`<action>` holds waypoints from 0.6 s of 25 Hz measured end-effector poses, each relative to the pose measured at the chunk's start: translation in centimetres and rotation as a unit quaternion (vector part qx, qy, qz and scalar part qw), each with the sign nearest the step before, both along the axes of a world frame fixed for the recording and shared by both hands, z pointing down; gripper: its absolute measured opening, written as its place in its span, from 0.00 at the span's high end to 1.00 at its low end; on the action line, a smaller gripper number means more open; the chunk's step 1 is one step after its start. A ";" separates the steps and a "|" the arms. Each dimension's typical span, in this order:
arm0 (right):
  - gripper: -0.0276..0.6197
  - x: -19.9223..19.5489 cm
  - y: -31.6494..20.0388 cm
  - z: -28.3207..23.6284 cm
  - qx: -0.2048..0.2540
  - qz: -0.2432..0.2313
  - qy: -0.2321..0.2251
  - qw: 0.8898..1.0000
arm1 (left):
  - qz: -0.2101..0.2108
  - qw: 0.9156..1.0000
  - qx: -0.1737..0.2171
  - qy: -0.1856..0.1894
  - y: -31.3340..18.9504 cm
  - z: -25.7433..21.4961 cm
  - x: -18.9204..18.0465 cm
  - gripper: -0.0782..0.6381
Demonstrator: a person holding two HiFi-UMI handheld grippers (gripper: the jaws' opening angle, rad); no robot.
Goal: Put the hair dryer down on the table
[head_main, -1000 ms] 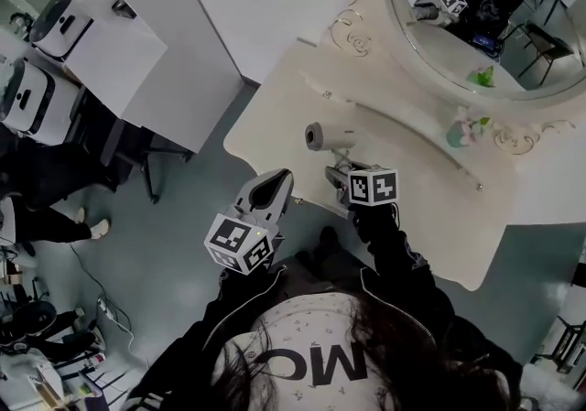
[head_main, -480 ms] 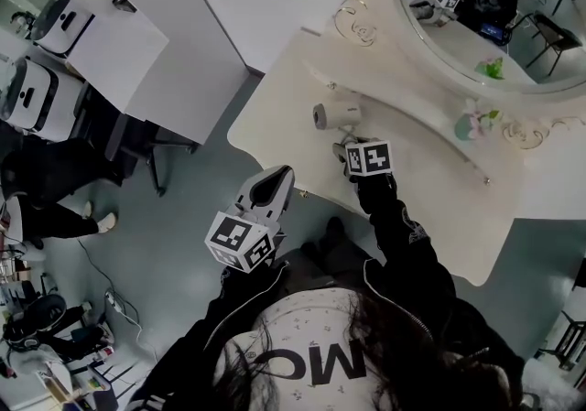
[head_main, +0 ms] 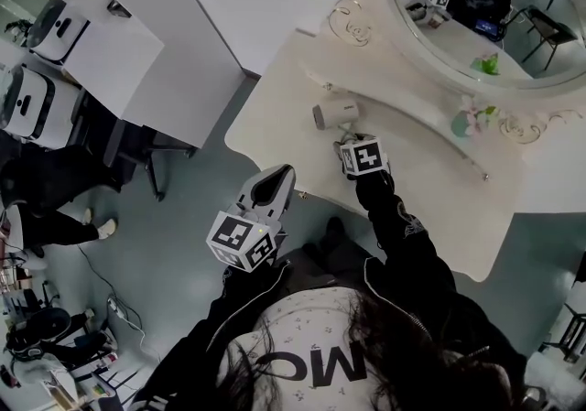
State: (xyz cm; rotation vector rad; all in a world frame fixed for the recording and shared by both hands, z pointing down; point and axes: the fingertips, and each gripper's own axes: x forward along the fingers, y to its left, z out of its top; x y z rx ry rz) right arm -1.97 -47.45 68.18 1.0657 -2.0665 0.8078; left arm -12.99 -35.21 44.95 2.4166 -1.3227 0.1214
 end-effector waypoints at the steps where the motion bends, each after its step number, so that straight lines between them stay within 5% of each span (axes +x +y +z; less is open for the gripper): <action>1: 0.56 0.0 -0.1 0.1 0.003 0.000 0.003 1.000 | 0.001 1.000 0.000 0.001 0.0 0.0 0.1 0.90; 15: 0.56 0.2 -1.2 0.4 0.018 0.008 0.015 1.000 | -0.009 1.000 0.010 0.010 0.7 -0.4 -0.6 0.90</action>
